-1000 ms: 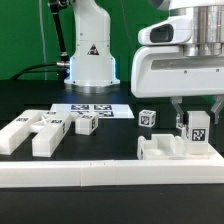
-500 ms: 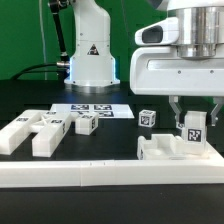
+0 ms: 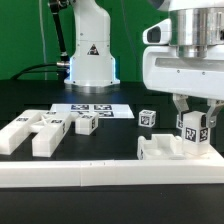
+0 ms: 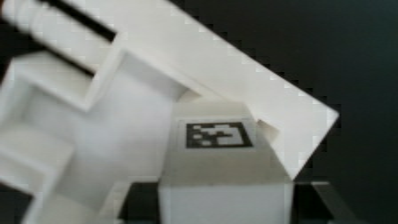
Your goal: Assemble chair
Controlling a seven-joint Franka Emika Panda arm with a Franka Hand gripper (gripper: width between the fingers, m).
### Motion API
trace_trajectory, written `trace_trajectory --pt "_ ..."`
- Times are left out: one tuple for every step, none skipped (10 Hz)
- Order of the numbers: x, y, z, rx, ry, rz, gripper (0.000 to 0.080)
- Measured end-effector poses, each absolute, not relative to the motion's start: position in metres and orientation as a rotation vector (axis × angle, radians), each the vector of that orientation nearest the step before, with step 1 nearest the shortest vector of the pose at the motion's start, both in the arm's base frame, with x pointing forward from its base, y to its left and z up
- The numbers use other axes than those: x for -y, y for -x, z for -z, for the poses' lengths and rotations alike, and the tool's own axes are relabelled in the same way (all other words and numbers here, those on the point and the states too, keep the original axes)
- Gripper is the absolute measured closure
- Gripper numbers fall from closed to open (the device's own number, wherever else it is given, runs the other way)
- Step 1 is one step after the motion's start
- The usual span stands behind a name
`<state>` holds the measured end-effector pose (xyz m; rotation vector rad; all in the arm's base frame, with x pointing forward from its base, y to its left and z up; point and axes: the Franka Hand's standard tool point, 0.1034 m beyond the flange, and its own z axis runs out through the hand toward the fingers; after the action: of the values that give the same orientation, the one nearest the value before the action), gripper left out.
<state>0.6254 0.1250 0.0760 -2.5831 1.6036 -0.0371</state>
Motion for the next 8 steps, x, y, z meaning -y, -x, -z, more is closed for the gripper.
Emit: trace_trajectory --pt "-0.125 -0.626 -0.076 -1.664 2.542 0.033 0.0508" --pt "-0.1249 -0.6261 -0.076 -1.78 2.456 0.021 0.0508" --pt "-0.1248 -0.6262 -0.076 -1.823 2.424 0.019 0.0508" --pt "-0.1249 -0.6262 -0.076 -1.825 2.422 0.019 0.0499" --pt "-0.1254 -0.626 -0.076 -1.767 2.465 0.022 0.0499" --pt "-0.1276 -0.6256 -0.0761 -1.725 2.496 0.023 0.0324" --pt "-0.1318 -0.6252 -0.0767 -1.663 2.538 0.026 0.0193" --pt "-0.1336 -0.6251 -0.0768 -1.486 2.649 0.039 0.0193"
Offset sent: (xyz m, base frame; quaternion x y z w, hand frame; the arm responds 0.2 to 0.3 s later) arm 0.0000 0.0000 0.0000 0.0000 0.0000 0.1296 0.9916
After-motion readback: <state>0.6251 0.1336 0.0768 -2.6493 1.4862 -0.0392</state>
